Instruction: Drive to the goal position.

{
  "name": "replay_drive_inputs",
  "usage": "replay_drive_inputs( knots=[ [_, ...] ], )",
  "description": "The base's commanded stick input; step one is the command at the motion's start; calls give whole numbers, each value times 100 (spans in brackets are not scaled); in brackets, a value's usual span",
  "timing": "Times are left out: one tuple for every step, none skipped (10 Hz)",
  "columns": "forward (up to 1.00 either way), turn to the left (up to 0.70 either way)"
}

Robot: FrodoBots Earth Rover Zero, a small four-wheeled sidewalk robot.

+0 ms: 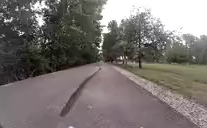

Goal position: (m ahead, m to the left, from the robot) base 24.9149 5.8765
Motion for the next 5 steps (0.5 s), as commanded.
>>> replay_drive_inputs(
  knots=[
    [100, -3],
    [100, -3],
    [100, -3],
    [100, -3],
    [100, -3]
  ],
)
